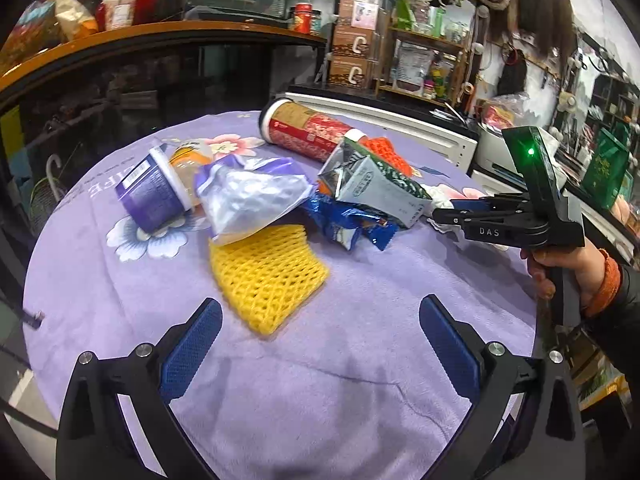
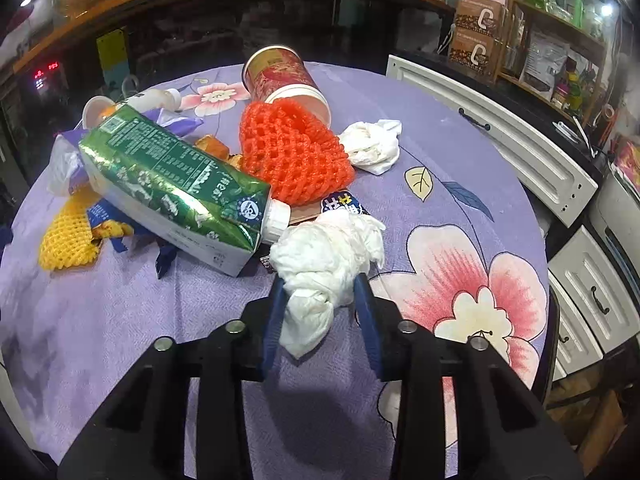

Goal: Collect trash
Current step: 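Reach the right tool to the white tissue and close on it, then grasp the purple plastic bag with the left tool while the right tool holds the tissue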

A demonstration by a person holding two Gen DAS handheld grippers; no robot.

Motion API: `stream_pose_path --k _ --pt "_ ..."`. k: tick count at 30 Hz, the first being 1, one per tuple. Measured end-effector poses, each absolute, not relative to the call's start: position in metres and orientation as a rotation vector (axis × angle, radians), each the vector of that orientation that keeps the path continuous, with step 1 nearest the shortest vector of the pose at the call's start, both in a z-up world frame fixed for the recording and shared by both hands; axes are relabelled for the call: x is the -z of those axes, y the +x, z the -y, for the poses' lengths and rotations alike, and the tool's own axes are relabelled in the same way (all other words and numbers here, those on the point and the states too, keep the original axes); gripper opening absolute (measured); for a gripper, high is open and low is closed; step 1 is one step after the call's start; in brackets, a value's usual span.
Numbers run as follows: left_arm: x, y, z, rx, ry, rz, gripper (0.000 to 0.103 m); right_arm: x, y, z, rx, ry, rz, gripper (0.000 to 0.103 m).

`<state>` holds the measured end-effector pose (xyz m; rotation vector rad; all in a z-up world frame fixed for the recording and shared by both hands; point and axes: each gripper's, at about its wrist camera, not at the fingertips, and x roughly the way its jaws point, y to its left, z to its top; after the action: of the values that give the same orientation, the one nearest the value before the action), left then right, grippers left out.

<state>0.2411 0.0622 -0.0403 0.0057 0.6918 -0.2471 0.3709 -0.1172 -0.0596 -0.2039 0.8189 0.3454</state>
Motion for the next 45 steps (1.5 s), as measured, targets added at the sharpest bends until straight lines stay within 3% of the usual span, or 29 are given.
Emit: stream_pose_path --k 1,5,24,34,40,42,45 --pt "0.038 0.245 -0.058 0.259 0.022 -0.691 0.098 0.059 0.369 0.118 -0.351 -0.202 -0.818 0.025" --pt "0.03 0.26 -0.043 0.307 0.079 -0.689 0.098 0.058 0.36 0.122 -0.359 -0.195 -0.817 0.023" --pt "-0.007 0.318 -0.026 0.293 0.183 -0.619 0.093 0.043 0.291 0.146 -0.41 -0.11 -0.756 0.022" --pt "0.027 0.319 -0.047 0.188 0.315 -0.675 0.092 0.048 0.283 0.145 -0.431 -0.075 -0.765 0.022" --pt "0.043 0.335 -0.041 0.078 0.433 -0.641 0.075 0.048 0.278 0.147 -0.426 -0.065 -0.763 0.022" --pt "0.046 0.339 -0.041 0.047 0.46 -0.642 0.06 0.048 0.276 0.149 -0.421 -0.062 -0.767 0.022" --pt "0.047 0.339 -0.042 0.026 0.485 -0.633 0.049 0.051 0.275 0.151 -0.415 -0.053 -0.774 0.022"
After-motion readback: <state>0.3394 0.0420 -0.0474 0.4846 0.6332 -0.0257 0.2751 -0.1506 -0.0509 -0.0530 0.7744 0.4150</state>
